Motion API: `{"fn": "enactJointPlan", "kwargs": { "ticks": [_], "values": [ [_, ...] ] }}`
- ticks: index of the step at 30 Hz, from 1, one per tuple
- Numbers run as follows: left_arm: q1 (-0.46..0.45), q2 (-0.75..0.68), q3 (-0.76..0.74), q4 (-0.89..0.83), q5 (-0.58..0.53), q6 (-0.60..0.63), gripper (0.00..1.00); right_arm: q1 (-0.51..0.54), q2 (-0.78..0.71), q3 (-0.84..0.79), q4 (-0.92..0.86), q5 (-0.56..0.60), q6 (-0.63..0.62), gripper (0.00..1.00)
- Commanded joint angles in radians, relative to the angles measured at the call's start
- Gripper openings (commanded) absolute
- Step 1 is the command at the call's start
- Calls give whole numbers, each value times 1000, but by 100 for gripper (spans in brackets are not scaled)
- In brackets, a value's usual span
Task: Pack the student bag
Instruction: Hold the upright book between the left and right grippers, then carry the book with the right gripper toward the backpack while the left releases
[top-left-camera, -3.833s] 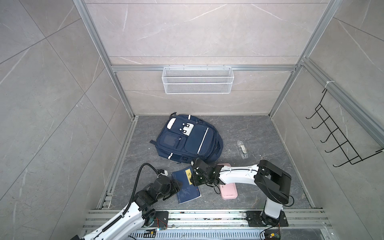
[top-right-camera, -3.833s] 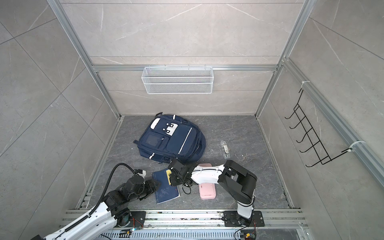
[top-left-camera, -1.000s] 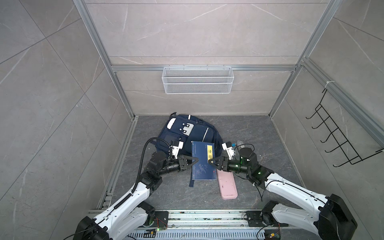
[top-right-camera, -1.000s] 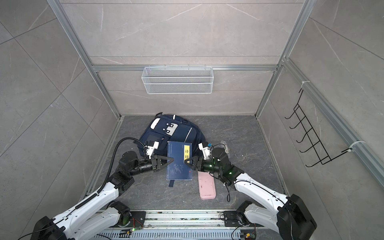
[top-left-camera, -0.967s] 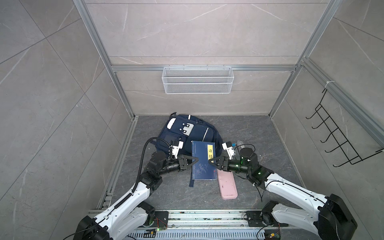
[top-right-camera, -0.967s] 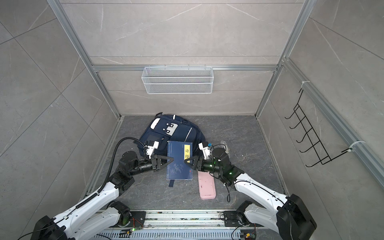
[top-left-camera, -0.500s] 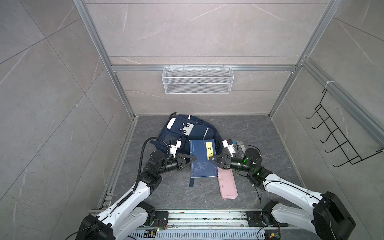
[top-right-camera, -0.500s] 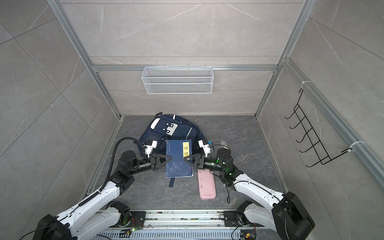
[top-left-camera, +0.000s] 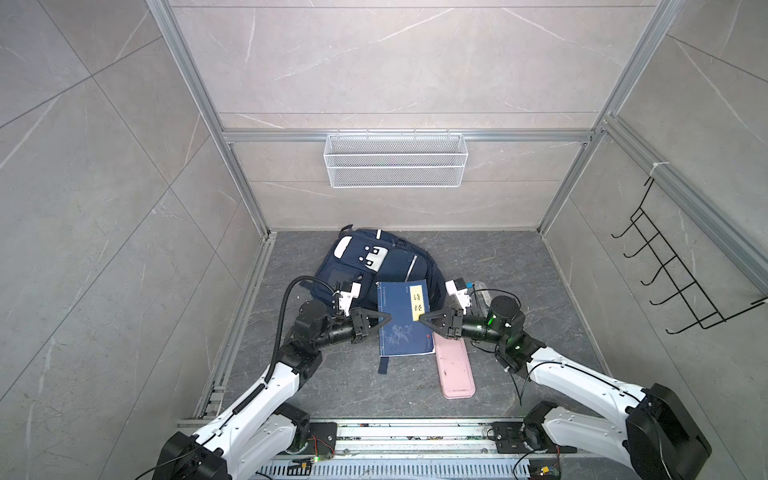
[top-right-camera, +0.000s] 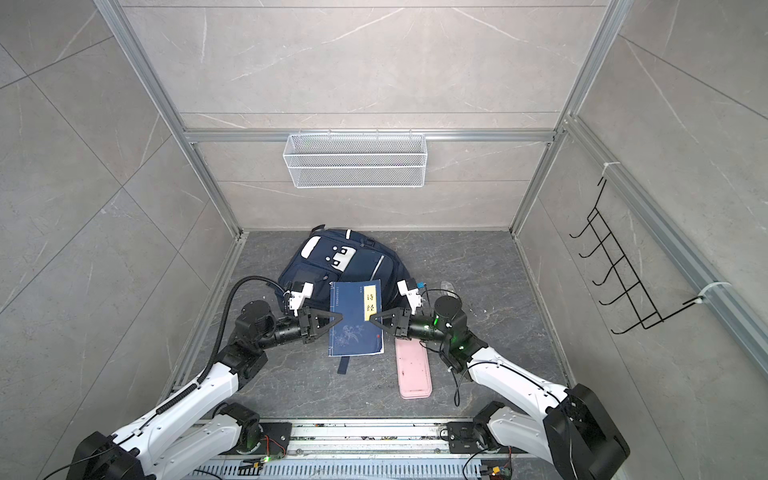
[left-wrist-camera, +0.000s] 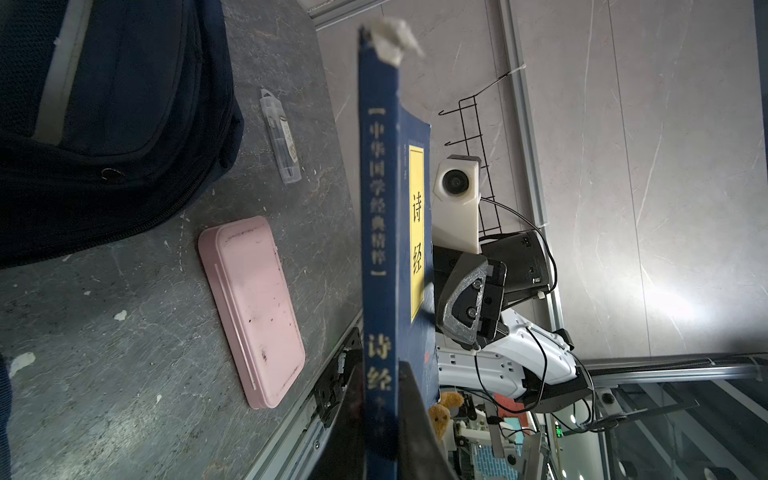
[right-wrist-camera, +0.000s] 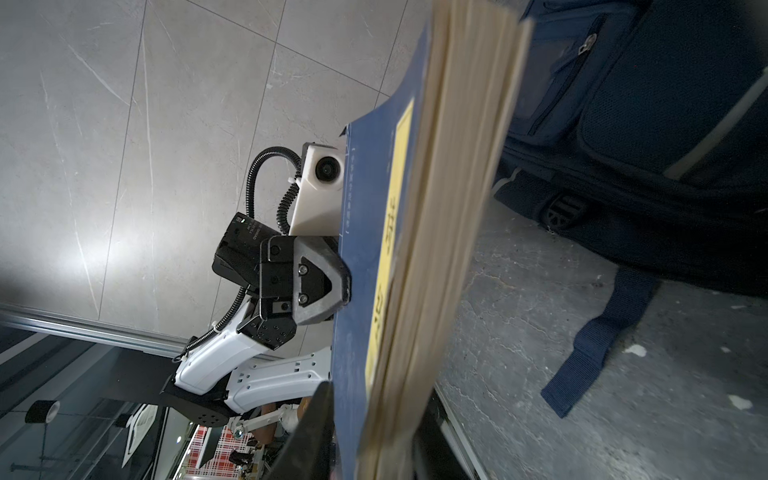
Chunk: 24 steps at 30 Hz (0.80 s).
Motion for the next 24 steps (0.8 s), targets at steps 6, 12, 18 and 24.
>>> {"fn": "enactJointPlan", "kwargs": {
  "ticks": [6, 12, 18, 24],
  "values": [
    [1, -2, 8, 21, 50, 37, 2, -8, 11, 12, 32, -8, 3, 14],
    [2, -1, 28, -64, 28, 83, 21, -30, -4, -1, -11, 22, -1, 0],
    [1, -29, 125, -376, -79, 253, 43, -112, -29, -37, -25, 38, 27, 0],
    [2, 12, 207, -568, -182, 361, 44, -222, -88, -47, -154, 67, -10, 0]
  ]
}}
